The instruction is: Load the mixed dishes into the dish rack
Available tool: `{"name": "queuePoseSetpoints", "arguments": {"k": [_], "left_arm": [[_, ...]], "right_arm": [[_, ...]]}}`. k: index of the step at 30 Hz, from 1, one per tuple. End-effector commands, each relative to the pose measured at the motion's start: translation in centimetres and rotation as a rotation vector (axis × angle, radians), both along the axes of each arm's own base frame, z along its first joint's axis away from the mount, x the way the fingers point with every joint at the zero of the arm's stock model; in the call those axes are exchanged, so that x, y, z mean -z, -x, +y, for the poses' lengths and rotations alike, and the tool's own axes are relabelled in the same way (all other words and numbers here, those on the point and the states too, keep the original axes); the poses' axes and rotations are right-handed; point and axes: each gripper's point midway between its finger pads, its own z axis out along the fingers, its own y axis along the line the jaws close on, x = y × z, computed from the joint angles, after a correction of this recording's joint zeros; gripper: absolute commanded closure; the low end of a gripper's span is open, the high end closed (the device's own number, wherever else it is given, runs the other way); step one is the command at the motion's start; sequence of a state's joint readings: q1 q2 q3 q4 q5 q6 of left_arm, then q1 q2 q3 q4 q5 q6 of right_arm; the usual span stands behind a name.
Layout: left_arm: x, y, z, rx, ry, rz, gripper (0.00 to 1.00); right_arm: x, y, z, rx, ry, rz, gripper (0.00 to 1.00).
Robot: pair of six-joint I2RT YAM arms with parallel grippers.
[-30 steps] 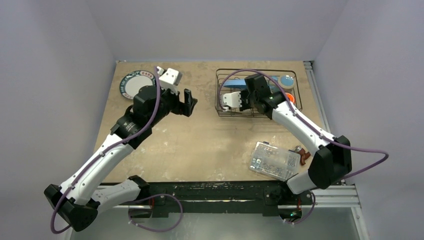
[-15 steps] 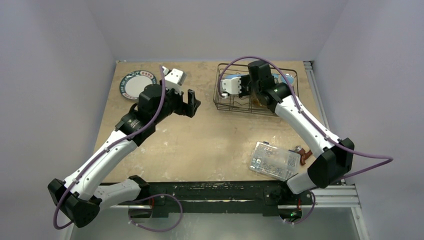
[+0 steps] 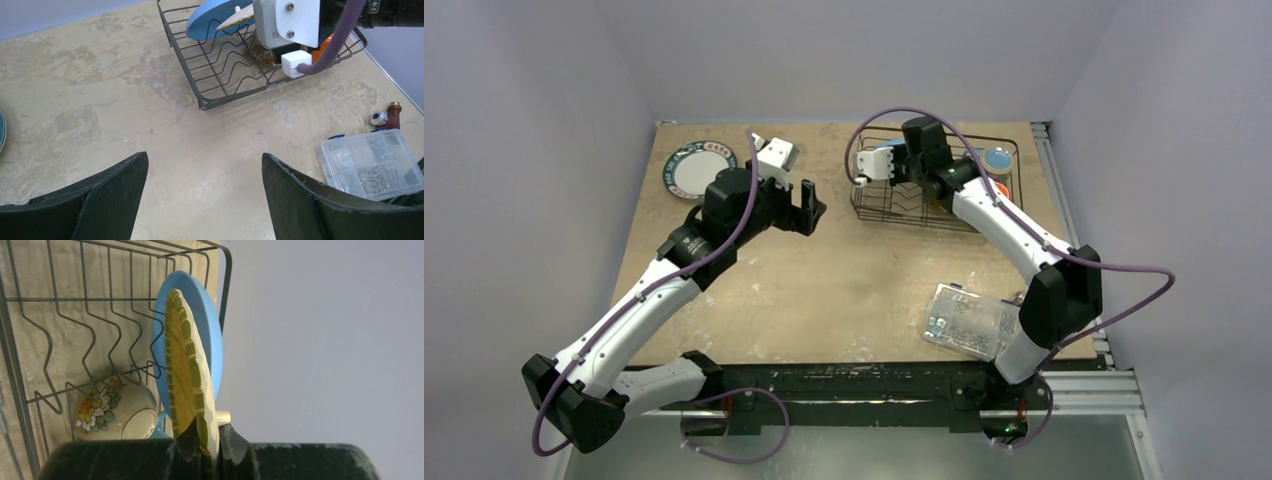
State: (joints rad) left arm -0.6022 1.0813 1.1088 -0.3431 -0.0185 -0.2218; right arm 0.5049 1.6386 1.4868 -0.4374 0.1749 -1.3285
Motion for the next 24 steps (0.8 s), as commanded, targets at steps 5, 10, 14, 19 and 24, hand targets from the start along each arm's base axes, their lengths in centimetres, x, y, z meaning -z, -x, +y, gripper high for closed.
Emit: {"name": "queuePoseSetpoints", "arguments": {"k": [5, 10, 14, 19, 24], "left_arm": [[-1.8, -0.3, -0.4, 0.008, 0.032, -0.027, 0.18], [-1.7, -0.3, -0.5, 0.008, 0.031, -0.022, 0.18], [-1.6, -0.2, -0.8, 0.024, 0.038, -0.014, 0.18], [-1.3, -0.2, -1.1, 0.035, 0.039, -0.001, 0.18], [-1.1, -0.3, -1.2, 0.037, 0.036, 0.007, 0.18]], "right_arm": [[-4.5, -3.3, 1.6, -0.013, -0.052, -0.134, 1.0], [-3.2, -3.6, 2.1, -0.033, -0.055, -0.073, 1.0], [-1.8, -3.1, 2.2, -0.06, -0.056, -0.002, 1.0], [-1.2, -2.9, 1.7, -0.061, -0.065, 0.029, 1.0], [-0.4, -3.1, 1.2, -0.035, -0.079, 0.041, 1.0]]}}
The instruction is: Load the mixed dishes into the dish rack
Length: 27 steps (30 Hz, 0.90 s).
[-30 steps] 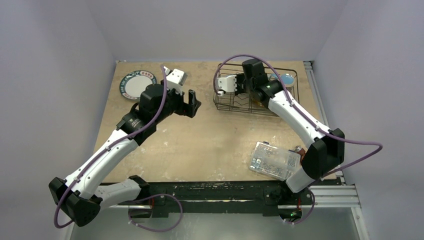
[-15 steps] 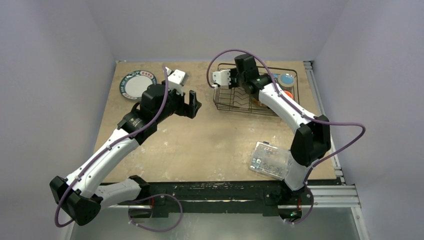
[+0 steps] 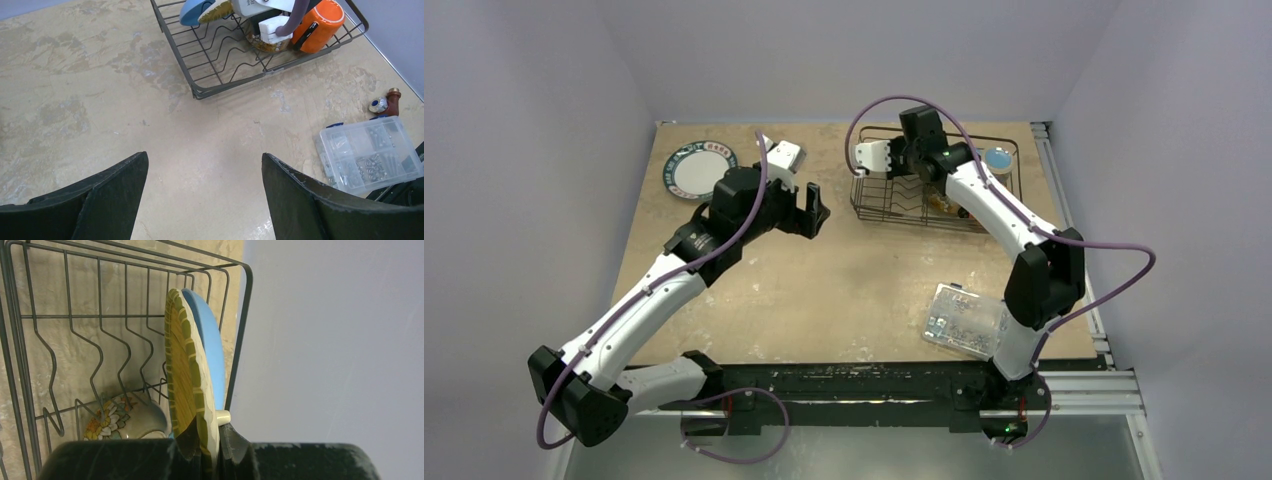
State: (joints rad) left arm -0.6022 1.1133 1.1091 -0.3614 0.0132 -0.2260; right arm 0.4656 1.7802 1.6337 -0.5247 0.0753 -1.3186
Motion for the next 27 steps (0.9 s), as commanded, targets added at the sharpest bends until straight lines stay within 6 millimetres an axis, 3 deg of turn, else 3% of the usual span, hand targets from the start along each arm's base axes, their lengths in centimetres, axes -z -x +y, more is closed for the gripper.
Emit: {"name": "queuePoseSetpoints", "arguments": {"k": [1, 20, 24, 27], "left_arm": [[-2.6, -0.3, -0.6, 0.009, 0.053, -0.04, 0.18], [-2.4, -0.3, -0.7, 0.014, 0.059, -0.028, 0.18], [-2.3, -0.4, -0.8, 0.017, 0.059, -0.024, 0.18], [-2.3, -0.3, -0.8, 0.018, 0.061, -0.022, 0.18]], "right_arm": [[-2.5, -0.7, 0.1, 0.01, -0.063, -0.058, 1.0], [0.7, -2.0, -1.1, 0.162, -0.089, -0.038, 1.0], [-0.2, -2.7, -1.6, 0.222, -0.126, -0.091, 0.79], [-0.5, -2.9, -1.8, 0.235, -0.131, -0.112, 0.77]]}}
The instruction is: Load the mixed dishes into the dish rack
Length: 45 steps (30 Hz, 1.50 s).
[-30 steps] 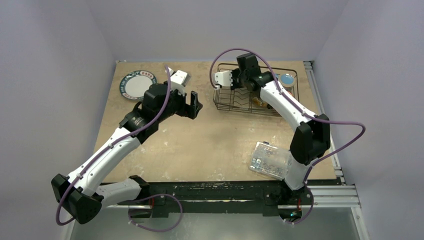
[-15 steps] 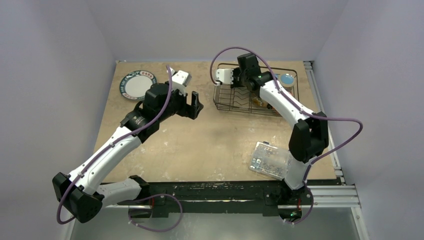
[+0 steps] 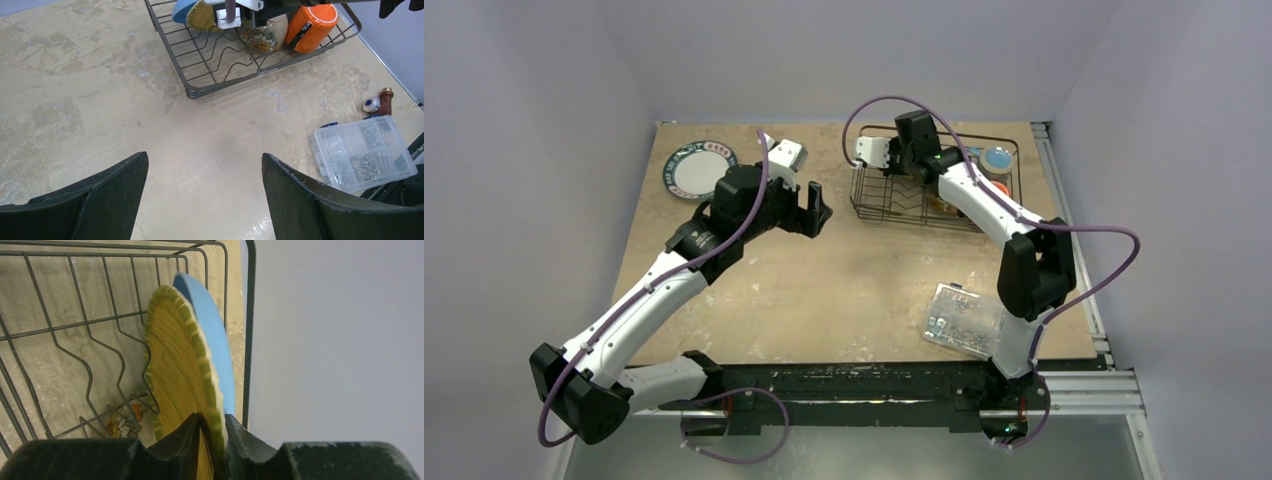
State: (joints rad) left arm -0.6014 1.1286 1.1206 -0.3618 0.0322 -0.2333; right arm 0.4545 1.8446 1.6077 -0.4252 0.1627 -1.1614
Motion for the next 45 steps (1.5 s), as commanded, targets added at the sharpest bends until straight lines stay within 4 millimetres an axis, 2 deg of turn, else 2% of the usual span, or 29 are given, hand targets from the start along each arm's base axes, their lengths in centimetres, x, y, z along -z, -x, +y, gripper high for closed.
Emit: {"name": "queuePoseSetpoints", "arguments": {"k": [1, 4, 8, 12, 17, 21, 23, 27, 29, 32, 33, 38, 45], "left_arm": [[-2.3, -0.3, -0.3, 0.003, 0.052, -0.034, 0.18], [-2.4, -0.3, -0.3, 0.003, 0.054, -0.035, 0.18], [-2.4, -0.3, -0.3, 0.004, 0.057, -0.032, 0.18], [-2.3, -0.2, -0.5, 0.01, 0.061, -0.025, 0.18], [-2.2, -0.3, -0.5, 0.009, 0.062, -0.023, 0.18], [-2.1, -0.4, -0.5, 0.009, 0.059, -0.016, 0.18], [-2.0, -0.4, -0.6, 0.011, 0.058, -0.012, 0.18], [-1.9, -0.5, -0.6, 0.013, 0.062, -0.004, 0.18], [-1.9, -0.4, -0.6, 0.014, 0.063, -0.002, 0.18], [-1.8, -0.5, -0.6, 0.012, 0.062, 0.0, 0.18], [-1.8, -0.5, -0.6, 0.012, 0.061, 0.002, 0.18], [-1.8, -0.4, -0.6, 0.015, 0.061, 0.004, 0.18], [-1.8, -0.4, -0.7, 0.017, 0.065, 0.007, 0.18]], "right_arm": [[-3.0, -1.2, -0.7, 0.063, -0.039, -0.122, 0.76], [-2.6, -1.5, -1.4, 0.093, -0.006, -0.144, 0.65], [-3.4, -1.5, -1.9, 0.127, -0.026, -0.178, 0.47], [-3.8, -1.5, -2.2, 0.174, -0.059, -0.199, 0.45], [-3.3, -1.7, -2.5, 0.228, -0.092, -0.205, 0.46], [-2.2, -0.4, 0.2, 0.056, -0.107, -0.16, 0.46], [-1.6, 0.3, 1.2, -0.005, -0.108, -0.148, 0.48], [-0.5, 0.8, 1.7, -0.033, -0.117, -0.102, 0.59], [-0.6, 0.8, 1.8, -0.009, -0.16, -0.101, 0.69], [-2.0, 0.2, 1.2, 0.057, -0.228, -0.137, 0.95], [-2.4, 0.1, 0.9, 0.077, -0.242, -0.148, 1.0], [-3.9, -0.4, -1.5, 0.184, -0.237, -0.218, 1.0], [-5.4, -1.4, -4.1, 0.247, -0.246, -0.283, 1.0]]}}
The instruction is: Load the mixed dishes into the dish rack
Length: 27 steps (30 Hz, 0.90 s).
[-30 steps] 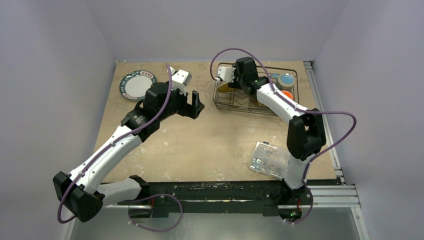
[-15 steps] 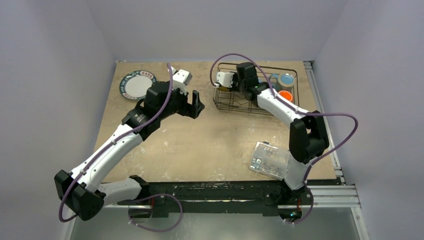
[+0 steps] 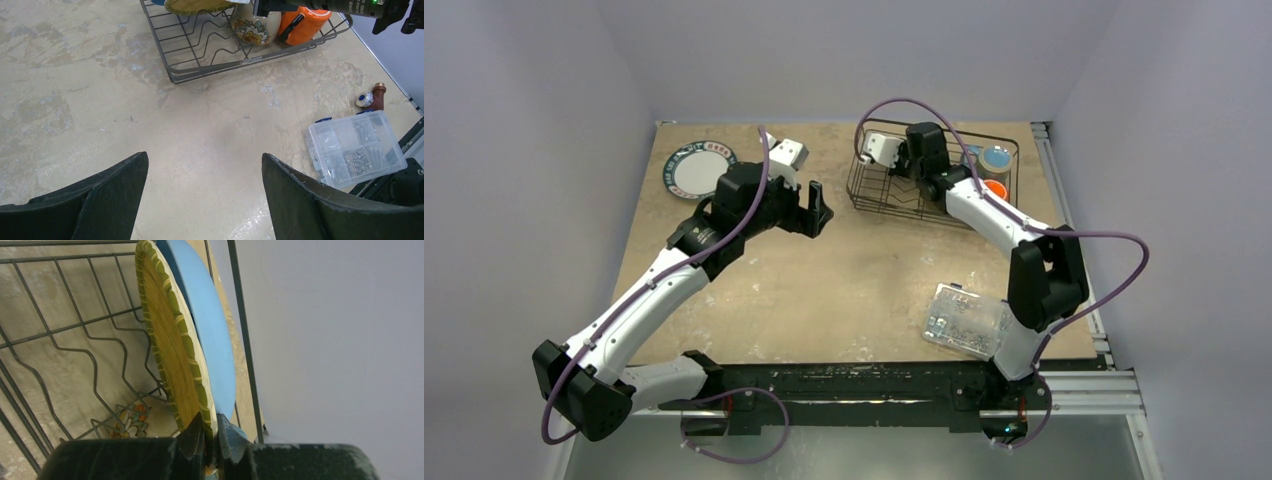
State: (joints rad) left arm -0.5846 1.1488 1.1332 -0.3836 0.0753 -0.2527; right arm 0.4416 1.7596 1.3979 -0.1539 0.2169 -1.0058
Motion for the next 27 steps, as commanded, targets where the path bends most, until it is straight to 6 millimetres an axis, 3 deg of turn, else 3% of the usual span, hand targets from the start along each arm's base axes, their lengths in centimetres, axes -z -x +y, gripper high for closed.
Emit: {"name": "queuePoseSetpoints", "arguments": {"k": [1, 7, 11, 16, 23, 24, 25, 27], "left_arm": [[-2.3, -0.4, -0.5, 0.001, 0.053, -0.036, 0.18], [-2.2, -0.5, -0.6, 0.002, 0.052, -0.029, 0.18], [-2.1, -0.5, -0.7, 0.009, 0.061, -0.021, 0.18], [-1.9, -0.6, -0.6, 0.005, 0.062, -0.014, 0.18], [-1.8, -0.6, -0.7, 0.008, 0.065, -0.007, 0.18], [-1.9, -0.6, -0.7, 0.008, 0.068, -0.007, 0.18], [-1.9, -0.6, -0.7, 0.009, 0.069, -0.006, 0.18], [-1.8, -0.7, -0.7, 0.006, 0.069, -0.004, 0.18]], "right_arm": [[-5.7, -1.8, -2.8, 0.12, -0.084, -0.16, 1.0], [-5.9, -2.1, -3.3, 0.105, -0.009, -0.177, 1.0], [-4.8, -2.3, -2.9, 0.111, -0.043, -0.108, 0.77], [-5.7, -2.4, -3.1, 0.186, -0.156, -0.139, 0.54], [-7.1, -1.8, -3.9, 0.284, -0.243, -0.142, 0.36], [-7.5, -1.5, -3.8, 0.288, -0.265, -0.143, 0.3], [-7.8, -1.2, -3.6, 0.284, -0.291, -0.137, 0.08], [-8.5, -0.1, -2.9, 0.26, -0.36, -0.117, 0.01]]}}
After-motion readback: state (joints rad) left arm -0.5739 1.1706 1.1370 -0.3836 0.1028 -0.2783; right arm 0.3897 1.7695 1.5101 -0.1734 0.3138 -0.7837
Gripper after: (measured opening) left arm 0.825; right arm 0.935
